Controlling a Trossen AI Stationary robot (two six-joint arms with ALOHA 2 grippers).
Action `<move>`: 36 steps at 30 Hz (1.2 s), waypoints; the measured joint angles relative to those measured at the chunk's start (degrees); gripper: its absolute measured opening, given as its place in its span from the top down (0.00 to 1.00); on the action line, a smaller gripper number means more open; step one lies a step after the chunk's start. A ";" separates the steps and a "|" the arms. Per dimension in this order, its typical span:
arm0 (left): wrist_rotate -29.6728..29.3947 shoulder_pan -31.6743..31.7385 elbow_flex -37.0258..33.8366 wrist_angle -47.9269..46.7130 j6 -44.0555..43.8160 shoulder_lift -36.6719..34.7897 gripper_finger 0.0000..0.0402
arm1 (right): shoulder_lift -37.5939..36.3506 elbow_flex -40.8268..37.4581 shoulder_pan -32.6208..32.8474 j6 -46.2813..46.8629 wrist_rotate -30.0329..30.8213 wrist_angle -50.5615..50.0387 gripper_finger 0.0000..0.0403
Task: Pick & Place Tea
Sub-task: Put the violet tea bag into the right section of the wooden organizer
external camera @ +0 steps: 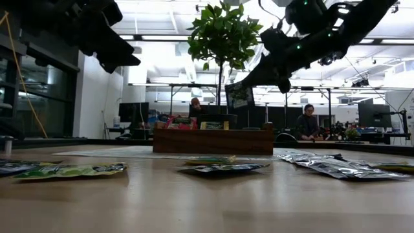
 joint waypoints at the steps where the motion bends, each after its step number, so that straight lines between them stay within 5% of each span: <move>1: 0.00 0.00 0.00 0.50 -0.02 0.22 0.52 | 0.47 0.00 -0.38 -0.13 -0.52 0.49 1.00; 36: 0.56 0.00 0.02 5.76 -1.75 4.93 0.52 | 5.06 0.00 -2.88 -4.53 -4.44 -6.51 1.00</move>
